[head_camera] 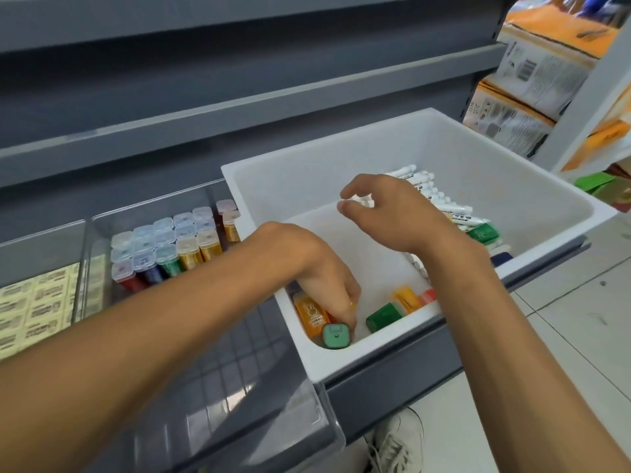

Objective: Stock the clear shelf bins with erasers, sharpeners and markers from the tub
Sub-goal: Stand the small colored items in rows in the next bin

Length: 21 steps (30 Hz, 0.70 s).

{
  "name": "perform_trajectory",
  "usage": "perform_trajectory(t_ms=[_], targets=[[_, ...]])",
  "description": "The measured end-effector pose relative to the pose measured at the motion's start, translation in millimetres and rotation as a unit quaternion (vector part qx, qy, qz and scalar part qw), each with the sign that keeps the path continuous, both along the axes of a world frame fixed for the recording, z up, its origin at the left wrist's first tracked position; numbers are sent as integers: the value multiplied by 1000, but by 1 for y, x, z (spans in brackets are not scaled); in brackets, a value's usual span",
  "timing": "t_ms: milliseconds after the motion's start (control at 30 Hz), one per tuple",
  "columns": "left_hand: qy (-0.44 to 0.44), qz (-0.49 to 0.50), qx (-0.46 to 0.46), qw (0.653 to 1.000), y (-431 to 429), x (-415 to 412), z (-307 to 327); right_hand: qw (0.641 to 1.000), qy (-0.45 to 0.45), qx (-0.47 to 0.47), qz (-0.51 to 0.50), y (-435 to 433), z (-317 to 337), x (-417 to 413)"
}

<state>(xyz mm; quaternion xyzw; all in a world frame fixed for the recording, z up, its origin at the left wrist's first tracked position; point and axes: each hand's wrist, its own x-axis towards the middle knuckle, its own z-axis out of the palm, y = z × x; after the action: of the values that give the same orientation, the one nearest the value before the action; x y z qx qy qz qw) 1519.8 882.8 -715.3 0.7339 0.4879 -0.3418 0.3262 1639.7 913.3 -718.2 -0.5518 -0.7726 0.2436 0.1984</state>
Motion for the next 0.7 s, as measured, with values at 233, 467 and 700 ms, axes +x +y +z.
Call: perform_trajectory(t_ms=[233, 467, 700], targets=[[-38, 23, -41, 998, -5, -2, 7, 1000, 27, -17, 2, 4, -2, 2], [-80, 20, -81, 993, 0, -1, 13, 999, 47, -22, 6, 6, -2, 1], [-90, -5, -17, 996, 0, -2, 1, 997, 71, -32, 3, 7, 0, 0]])
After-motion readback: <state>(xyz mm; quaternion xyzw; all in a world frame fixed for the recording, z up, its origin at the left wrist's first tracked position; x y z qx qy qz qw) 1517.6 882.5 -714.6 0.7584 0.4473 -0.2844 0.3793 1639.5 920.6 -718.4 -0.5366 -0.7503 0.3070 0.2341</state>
